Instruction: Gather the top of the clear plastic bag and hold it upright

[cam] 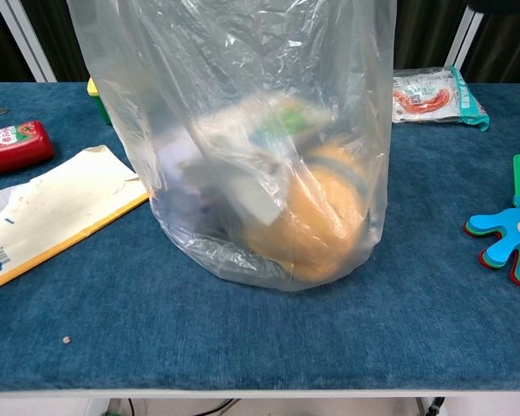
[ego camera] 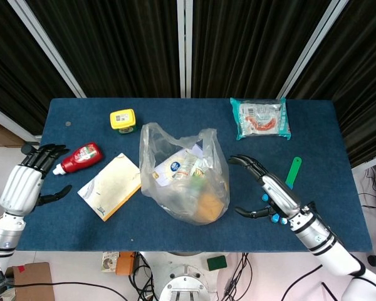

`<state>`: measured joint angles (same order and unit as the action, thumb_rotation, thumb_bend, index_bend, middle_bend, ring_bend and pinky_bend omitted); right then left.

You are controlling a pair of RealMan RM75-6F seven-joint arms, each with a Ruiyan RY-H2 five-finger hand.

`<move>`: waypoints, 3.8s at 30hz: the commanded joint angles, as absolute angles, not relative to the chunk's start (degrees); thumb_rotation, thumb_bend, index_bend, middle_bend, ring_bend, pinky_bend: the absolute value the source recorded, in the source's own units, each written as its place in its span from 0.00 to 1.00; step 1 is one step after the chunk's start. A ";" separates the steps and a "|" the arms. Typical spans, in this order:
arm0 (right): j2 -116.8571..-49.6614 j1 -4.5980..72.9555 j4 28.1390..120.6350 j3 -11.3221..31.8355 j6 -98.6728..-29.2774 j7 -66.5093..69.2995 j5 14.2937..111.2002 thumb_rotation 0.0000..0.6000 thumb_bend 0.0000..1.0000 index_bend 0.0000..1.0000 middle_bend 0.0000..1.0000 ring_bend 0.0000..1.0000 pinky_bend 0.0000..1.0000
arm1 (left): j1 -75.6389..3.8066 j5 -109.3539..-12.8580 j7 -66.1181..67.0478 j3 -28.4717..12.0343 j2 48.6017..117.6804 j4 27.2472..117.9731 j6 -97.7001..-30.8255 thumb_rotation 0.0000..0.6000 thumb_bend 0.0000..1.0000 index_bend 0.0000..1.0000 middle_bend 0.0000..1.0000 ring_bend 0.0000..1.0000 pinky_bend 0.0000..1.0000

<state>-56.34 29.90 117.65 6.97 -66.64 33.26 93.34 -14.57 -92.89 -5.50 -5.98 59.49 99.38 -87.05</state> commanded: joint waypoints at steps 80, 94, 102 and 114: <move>-67.20 43.20 111.30 13.79 -60.27 79.17 92.89 0.94 0.21 0.03 0.16 0.00 0.00 | -12.13 -91.74 -10.39 -6.79 56.29 97.96 -89.68 1.00 0.15 0.20 0.19 0.15 0.26; -64.52 43.59 110.45 10.37 -64.08 92.94 97.28 0.94 0.21 0.01 0.30 0.13 0.12 | -13.41 -92.10 -8.81 -9.32 57.08 97.14 -91.41 1.00 0.15 0.18 0.19 0.15 0.26; -63.90 44.24 109.08 9.24 -65.78 96.66 98.08 0.94 0.21 0.02 0.31 0.13 0.13 | -17.99 -93.86 -4.59 -13.46 62.11 92.98 -92.75 1.00 0.16 0.12 0.19 0.14 0.25; -63.91 45.17 109.94 8.46 -65.93 92.97 97.03 0.94 0.21 0.02 0.31 0.13 0.13 | -24.70 -95.66 -2.49 -15.81 66.22 95.99 -89.36 1.00 0.06 0.07 0.15 0.11 0.24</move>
<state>-63.87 45.06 109.79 8.50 -65.97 93.36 97.28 -24.19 -95.47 -2.49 -15.61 65.91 95.47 -89.80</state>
